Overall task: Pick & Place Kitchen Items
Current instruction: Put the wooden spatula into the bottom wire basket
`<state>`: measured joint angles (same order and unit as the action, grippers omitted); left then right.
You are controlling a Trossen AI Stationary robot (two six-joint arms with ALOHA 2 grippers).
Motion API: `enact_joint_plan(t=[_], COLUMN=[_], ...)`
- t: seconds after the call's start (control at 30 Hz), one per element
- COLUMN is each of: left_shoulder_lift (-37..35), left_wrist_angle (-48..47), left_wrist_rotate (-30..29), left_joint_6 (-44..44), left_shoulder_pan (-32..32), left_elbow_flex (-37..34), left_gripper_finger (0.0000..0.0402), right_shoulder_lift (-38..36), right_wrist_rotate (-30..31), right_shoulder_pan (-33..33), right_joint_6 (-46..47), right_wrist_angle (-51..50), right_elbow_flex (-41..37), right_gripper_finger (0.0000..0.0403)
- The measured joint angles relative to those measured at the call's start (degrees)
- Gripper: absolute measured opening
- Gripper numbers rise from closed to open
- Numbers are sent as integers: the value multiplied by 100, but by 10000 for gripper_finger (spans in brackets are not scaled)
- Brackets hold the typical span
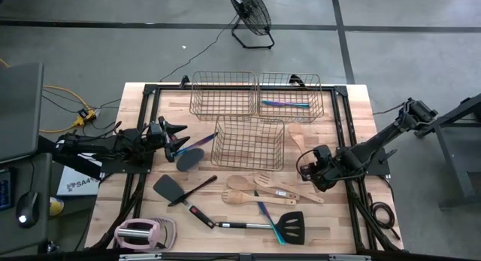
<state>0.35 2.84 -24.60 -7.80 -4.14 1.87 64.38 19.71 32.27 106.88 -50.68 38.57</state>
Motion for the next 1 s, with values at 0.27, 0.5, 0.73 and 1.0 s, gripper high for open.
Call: enact_joint_plan(t=[0.27,0.5,0.73,1.0], left_shoulder_lift=[-1,0,-1,0], left_wrist_angle=[1,0,1,-1], left_wrist_rotate=[0,0,0,0], left_joint_6=[1,-2,-1,-2], left_shoulder_pan=[0,0,0,0], left_elbow_flex=[2,1,-1,0], left_gripper_finger=[230,230,230,230], right_shoulder_lift=[0,-175,-602,-1127], right_wrist_rotate=[-10,33,33,389], right_shoulder_pan=[0,0,0,0], right_joint_6=[-62,-88,-216,-612], right_wrist_angle=[-126,-348,-513,-525], right_elbow_flex=[0,0,0,0], right_gripper_finger=[89,89,89,89])
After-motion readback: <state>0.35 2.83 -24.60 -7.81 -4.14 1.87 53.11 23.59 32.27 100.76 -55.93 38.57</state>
